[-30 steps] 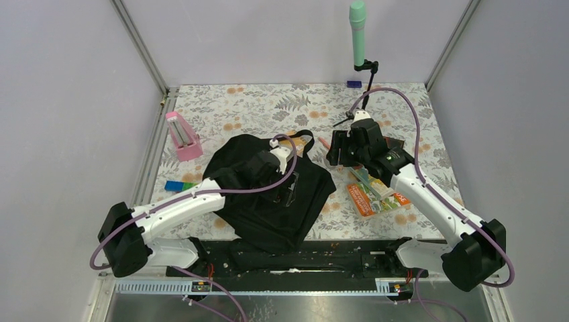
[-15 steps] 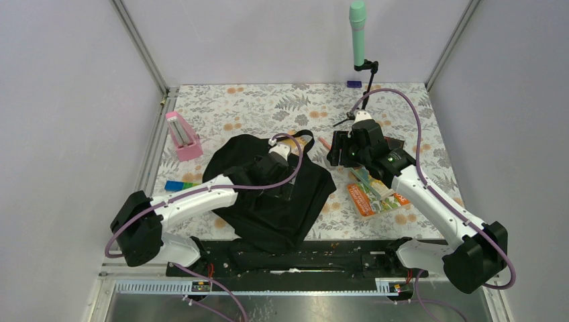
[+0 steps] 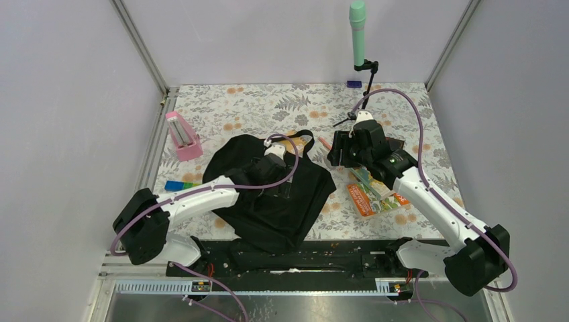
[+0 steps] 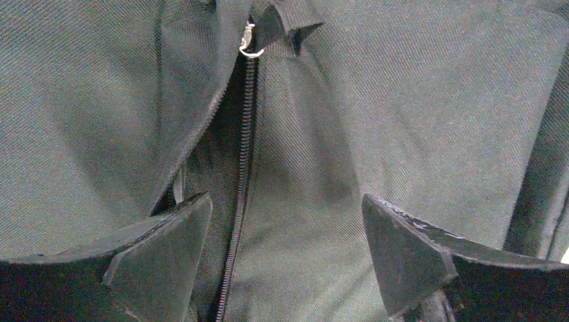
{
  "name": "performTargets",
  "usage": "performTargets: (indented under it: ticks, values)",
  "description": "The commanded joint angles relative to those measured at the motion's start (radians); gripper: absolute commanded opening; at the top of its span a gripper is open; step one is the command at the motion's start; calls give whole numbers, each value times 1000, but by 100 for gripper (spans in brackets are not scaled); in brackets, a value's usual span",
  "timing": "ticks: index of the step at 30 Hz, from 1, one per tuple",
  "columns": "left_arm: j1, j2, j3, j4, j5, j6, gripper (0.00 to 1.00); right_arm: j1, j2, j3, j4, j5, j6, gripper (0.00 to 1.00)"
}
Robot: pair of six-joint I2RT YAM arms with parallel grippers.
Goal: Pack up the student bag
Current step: Place the stationery in the student bag.
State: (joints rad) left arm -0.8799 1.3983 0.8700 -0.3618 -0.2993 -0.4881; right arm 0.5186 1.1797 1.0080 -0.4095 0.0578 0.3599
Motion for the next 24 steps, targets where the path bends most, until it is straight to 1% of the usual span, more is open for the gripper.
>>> performTargets:
  ticks: [1, 8, 13, 16, 19, 21, 24]
  values:
    - [29, -17, -44, 128, 29, -16, 89, -2, -33, -3, 29, -25, -1, 35]
    - [38, -19, -94, 241, 85, -5, 89, -2, -37, -3, 31, -33, 1, 34]
    - [42, -8, -118, 304, 159, -10, 88, -2, -41, -3, 34, -43, 4, 33]
    - [41, -24, -117, 304, 183, -16, 80, -2, -42, -3, 37, -48, 5, 33]
    - [41, -75, -112, 282, 184, -19, 72, -2, -47, -3, 37, -55, 8, 33]
    - [41, -109, -112, 272, 198, -22, 69, -2, -51, -2, 36, -55, 10, 33]
    - [41, -155, -117, 274, 277, -30, 65, -2, -54, -2, 35, -55, 10, 33]
